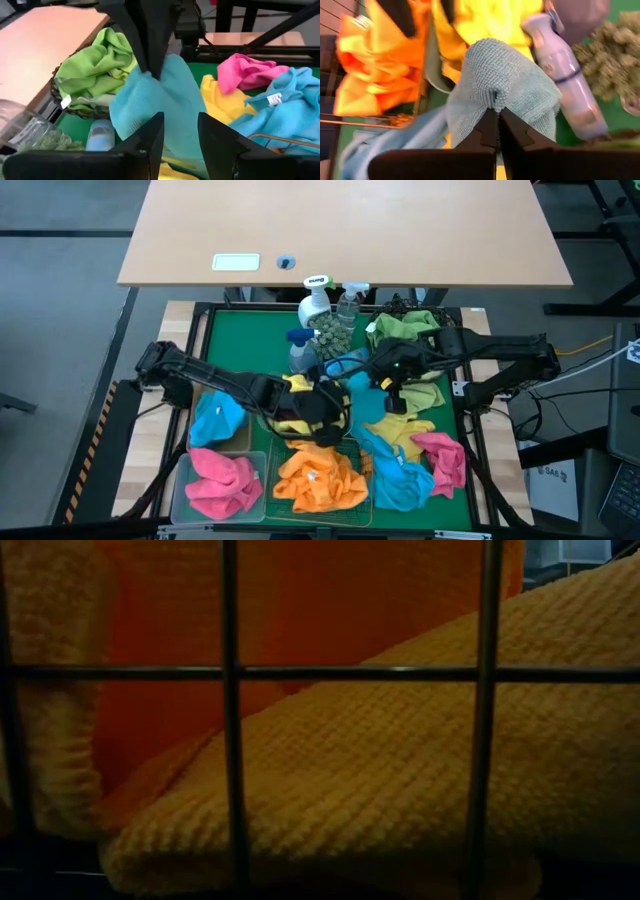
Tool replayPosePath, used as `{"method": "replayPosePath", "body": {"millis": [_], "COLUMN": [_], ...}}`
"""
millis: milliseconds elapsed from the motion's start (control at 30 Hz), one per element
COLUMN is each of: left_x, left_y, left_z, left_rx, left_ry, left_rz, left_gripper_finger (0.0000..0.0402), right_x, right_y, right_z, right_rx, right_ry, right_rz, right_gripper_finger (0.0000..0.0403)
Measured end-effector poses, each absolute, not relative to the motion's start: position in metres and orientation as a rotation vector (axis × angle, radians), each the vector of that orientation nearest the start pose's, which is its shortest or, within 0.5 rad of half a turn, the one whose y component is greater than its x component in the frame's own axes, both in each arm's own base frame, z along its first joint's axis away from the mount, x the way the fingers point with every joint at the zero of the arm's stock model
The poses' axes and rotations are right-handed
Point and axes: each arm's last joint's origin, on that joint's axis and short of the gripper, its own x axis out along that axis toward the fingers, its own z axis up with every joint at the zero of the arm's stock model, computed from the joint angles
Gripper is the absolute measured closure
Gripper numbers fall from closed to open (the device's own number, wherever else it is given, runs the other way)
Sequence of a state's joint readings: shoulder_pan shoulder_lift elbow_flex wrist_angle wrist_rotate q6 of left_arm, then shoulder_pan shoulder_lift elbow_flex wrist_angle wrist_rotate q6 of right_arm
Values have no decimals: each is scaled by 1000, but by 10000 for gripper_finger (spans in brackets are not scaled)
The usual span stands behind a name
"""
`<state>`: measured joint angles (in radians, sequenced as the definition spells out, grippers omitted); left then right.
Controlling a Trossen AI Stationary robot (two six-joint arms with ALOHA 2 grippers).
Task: Sort microfiber towel by color & place in baskets
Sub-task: Put the blue microfiber towel into the orange bin
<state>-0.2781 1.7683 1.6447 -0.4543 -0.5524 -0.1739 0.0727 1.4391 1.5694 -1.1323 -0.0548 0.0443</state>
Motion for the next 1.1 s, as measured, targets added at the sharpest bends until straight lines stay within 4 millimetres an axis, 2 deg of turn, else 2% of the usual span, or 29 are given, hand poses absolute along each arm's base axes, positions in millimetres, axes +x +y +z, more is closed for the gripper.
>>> {"method": "replayPosePath", "body": {"millis": [200, 400, 667, 867, 967, 1100], "left_x": [395, 398, 400, 401, 401, 401], "left_y": [-74, -61, -56, -56, -56, -56], "left_z": [342, 342, 342, 343, 343, 343], "left_rx": [33, 13, 20, 36, 37, 38], "left_ry": [508, 509, 517, 510, 509, 513], "left_rz": [292, 294, 191, 181, 181, 181], "left_gripper_finger": [288, 288, 288, 290, 306, 361], "right_x": [279, 285, 286, 286, 287, 287], "right_y": [24, 26, 27, 27, 27, 27], "right_z": [381, 386, 387, 388, 388, 389], "right_rx": [34, -5, -26, -50, -53, -48], "right_ry": [902, 818, 797, 787, 776, 773], "right_rz": [197, 246, 295, 308, 309, 304], "right_gripper_finger": [398, 398, 398, 397, 397, 397]}}
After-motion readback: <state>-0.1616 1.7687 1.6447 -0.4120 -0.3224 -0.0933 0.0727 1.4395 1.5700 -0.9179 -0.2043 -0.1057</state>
